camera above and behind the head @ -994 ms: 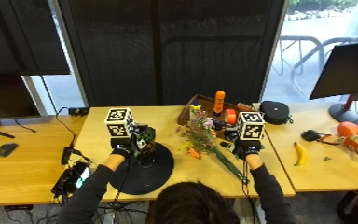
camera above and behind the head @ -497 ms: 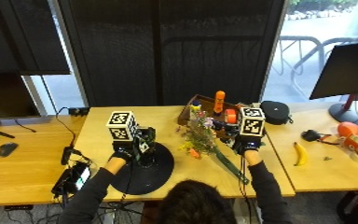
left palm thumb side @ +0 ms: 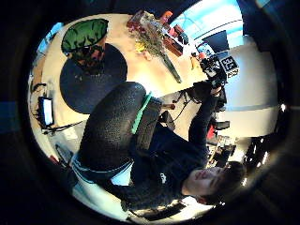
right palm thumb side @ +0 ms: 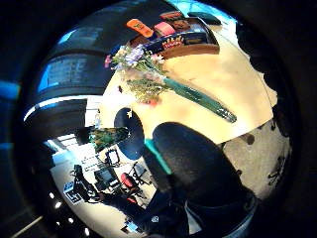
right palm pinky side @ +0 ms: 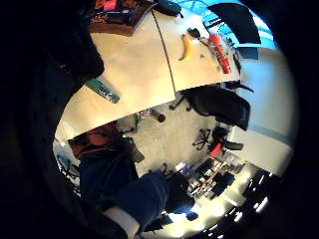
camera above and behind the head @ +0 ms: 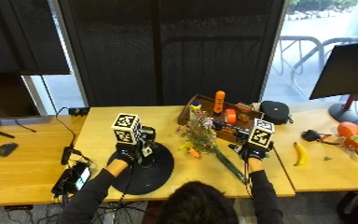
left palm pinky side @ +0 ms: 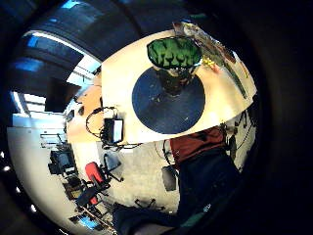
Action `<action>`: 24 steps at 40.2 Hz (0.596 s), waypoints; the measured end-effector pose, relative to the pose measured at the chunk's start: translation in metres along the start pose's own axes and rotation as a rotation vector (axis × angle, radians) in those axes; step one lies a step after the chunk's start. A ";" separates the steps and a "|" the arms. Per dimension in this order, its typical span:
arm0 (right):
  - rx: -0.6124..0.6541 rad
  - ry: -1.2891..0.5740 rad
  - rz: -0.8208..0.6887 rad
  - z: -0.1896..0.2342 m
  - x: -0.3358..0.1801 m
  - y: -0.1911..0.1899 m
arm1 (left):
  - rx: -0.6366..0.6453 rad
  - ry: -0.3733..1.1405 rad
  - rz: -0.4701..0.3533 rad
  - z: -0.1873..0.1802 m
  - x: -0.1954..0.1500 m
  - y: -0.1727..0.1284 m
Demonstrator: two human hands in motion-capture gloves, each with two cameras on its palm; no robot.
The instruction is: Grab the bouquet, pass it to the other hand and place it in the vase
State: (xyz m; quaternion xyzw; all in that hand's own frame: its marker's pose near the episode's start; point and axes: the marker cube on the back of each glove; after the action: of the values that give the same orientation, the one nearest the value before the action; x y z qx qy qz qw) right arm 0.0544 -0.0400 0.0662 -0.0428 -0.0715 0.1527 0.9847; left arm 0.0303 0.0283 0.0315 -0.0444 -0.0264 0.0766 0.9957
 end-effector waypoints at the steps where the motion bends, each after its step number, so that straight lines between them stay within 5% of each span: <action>1: 0.002 -0.009 0.013 0.006 0.003 -0.005 | -0.003 0.000 0.004 0.001 0.000 -0.001; 16: -0.122 -0.119 0.083 0.113 0.024 -0.056 | -0.087 0.005 0.038 0.015 -0.001 0.000; 24: -0.402 -0.099 0.159 0.159 0.014 -0.055 | -0.104 0.003 0.039 0.019 -0.006 0.000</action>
State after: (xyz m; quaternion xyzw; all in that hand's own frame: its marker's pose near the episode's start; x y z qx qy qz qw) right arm 0.0592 -0.0779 0.2309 -0.2363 -0.1450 0.2144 0.9366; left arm 0.0235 0.0288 0.0497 -0.0966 -0.0281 0.0947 0.9904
